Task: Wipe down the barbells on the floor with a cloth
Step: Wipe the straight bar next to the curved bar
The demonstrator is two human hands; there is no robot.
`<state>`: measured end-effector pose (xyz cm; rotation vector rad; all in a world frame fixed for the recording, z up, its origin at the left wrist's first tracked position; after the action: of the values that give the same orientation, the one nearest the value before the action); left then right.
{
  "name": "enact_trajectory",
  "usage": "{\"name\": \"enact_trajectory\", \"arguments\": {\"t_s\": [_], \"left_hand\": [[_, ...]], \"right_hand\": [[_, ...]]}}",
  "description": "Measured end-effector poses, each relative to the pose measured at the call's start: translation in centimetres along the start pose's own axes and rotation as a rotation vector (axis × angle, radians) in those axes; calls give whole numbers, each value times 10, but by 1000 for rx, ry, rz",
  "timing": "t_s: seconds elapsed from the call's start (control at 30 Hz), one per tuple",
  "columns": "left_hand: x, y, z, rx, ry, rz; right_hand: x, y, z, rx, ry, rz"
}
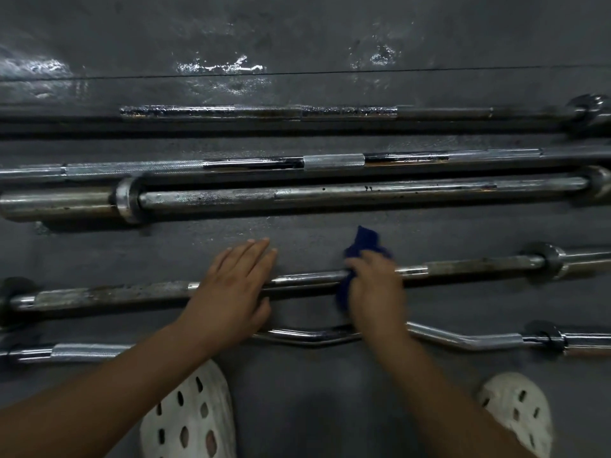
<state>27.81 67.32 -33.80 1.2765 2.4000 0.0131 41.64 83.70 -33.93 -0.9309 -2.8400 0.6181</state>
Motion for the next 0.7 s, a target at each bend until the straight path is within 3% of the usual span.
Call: {"name": "enact_trajectory", "arguments": {"t_s": [0.07, 0.1, 0.13, 0.23, 0.27, 0.37, 0.4, 0.47, 0.53, 0.63, 0.7], "left_hand": [[0, 6, 3, 7, -4, 17], [0, 7, 4, 14, -2, 28], [-1, 8, 4, 15, 1, 36], [-1, 8, 5, 13, 1, 45], [-1, 11, 7, 12, -10, 49], [-1, 17, 12, 10, -29, 56], [-2, 17, 13, 14, -26, 60], [-3, 15, 14, 17, -19, 63], [-3, 16, 15, 23, -32, 66], [-3, 21, 17, 21, -56, 69], [-4, 22, 18, 22, -53, 72]], "right_hand": [[-5, -42, 15, 26, -69, -251], [-1, -37, 12, 26, -94, -279], [5, -14, 1, 3, -58, -209], [-1, 45, -26, 56, 64, 283], [-1, 34, -21, 105, 32, 313], [3, -4, 4, 98, -180, -22], [6, 10, 0, 50, -178, -46], [8, 45, -16, -2, -62, 142], [7, 37, -17, -57, -11, 173], [16, 2, 9, 39, -276, -27], [25, 34, 4, 16, -356, 124]]}}
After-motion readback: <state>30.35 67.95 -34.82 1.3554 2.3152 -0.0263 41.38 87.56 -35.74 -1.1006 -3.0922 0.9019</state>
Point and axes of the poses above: each hand's wrist, its own x-axis towards the middle knuckle, its own z-axis out of the palm, y = z × x, the point moved 9 cm from there along x, towards the middle knuckle, and after that the axes turned 11 degrees about -z, right-handed, at the moved point
